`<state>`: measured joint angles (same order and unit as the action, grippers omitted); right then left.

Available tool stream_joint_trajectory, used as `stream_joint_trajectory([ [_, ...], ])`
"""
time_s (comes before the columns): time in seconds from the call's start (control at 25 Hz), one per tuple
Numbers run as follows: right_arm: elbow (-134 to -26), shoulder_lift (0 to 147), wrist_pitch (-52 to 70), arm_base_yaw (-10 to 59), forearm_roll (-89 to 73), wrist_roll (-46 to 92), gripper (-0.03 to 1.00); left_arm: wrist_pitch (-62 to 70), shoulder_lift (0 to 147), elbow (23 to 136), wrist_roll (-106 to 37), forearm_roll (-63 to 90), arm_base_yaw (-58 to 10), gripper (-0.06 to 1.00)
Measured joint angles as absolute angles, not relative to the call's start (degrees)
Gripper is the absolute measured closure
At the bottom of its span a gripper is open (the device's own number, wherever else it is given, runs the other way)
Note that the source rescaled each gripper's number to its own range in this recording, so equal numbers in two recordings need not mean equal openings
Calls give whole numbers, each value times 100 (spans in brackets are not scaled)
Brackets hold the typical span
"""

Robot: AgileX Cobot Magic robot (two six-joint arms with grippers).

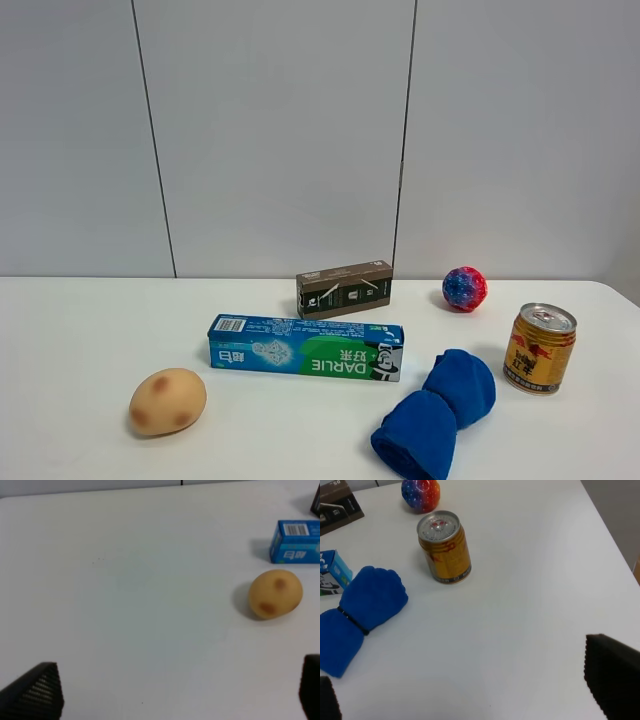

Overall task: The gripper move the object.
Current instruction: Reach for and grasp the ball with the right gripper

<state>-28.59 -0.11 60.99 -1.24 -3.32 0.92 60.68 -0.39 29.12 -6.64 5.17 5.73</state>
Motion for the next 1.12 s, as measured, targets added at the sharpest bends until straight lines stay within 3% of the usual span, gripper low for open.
stream_joint_trajectory([
  [0.68, -2859, 239, 6094, -124, -254, 74, -3, 6068, -39, 2912, -664, 517, 573, -6],
  [0.96, -2970, 1544, 5981, -124, -387, 74, -3, 6068, -39, 2912, -664, 517, 573, -6],
  [1.12, -3509, 2773, 5002, -124, -501, 80, -3, 6068, -39, 2912, -664, 517, 573, -6],
])
